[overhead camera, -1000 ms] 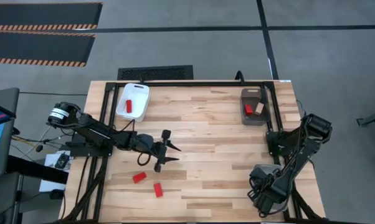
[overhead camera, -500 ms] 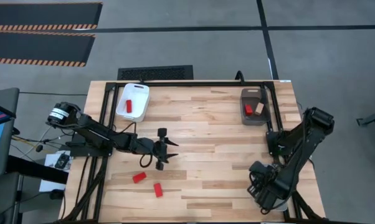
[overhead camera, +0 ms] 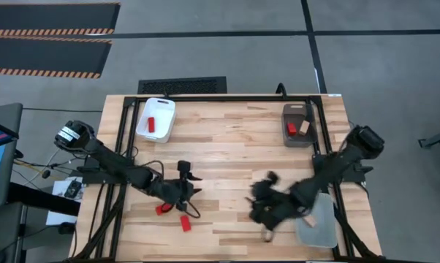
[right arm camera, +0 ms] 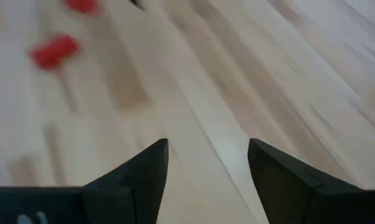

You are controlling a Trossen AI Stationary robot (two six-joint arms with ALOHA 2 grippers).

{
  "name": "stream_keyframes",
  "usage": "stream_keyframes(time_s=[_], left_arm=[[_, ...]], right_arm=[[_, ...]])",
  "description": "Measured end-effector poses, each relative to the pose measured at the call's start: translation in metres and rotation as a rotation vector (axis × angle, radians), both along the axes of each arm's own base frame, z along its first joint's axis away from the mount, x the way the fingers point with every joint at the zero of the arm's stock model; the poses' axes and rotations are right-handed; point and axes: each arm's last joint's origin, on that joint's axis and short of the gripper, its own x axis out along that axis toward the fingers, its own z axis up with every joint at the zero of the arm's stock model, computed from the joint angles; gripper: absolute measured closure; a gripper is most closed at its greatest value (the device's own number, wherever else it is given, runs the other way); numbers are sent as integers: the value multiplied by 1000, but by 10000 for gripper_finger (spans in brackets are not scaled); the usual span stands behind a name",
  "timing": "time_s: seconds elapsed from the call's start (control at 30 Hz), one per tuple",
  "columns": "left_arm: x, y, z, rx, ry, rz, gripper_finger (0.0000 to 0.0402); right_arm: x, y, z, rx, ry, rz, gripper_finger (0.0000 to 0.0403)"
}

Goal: Sort & place blocks by color
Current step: Put the red block into the gray bin

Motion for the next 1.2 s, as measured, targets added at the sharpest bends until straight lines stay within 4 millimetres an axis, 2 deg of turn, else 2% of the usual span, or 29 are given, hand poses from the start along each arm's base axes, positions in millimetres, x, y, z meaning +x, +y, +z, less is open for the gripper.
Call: stream_keyframes(time_s=[0.1, 0.2, 0.43, 0.6, 0.8, 0.93, 1.07, 1.2], left_arm=[[-7, -10, 3, 20, 60, 45, 228], [-17, -17, 4, 21, 96, 102, 228], [-44, -34, -4, -59, 184, 155, 228], [-57, -49, -6, -146, 236, 101, 228], [-61, -62, -5, -283, 250, 68, 228], [-60, -73, -7, -333, 213, 27, 228], [-57, -80, -20, -314, 223, 3, 228], [-56, -82, -40, -285, 274, 52, 228]], right_arm=[[41, -6, -8, 2, -75, 172, 159], [72, -15, -23, 22, -119, 333, 159], [124, -43, -62, 58, -133, 525, 159], [160, -48, -76, 46, -130, 614, 159], [186, -39, -87, 7, -121, 720, 159], [194, -33, -97, -27, -105, 770, 159], [198, -28, -104, -34, -97, 789, 159], [199, -27, -104, -48, -98, 804, 159]])
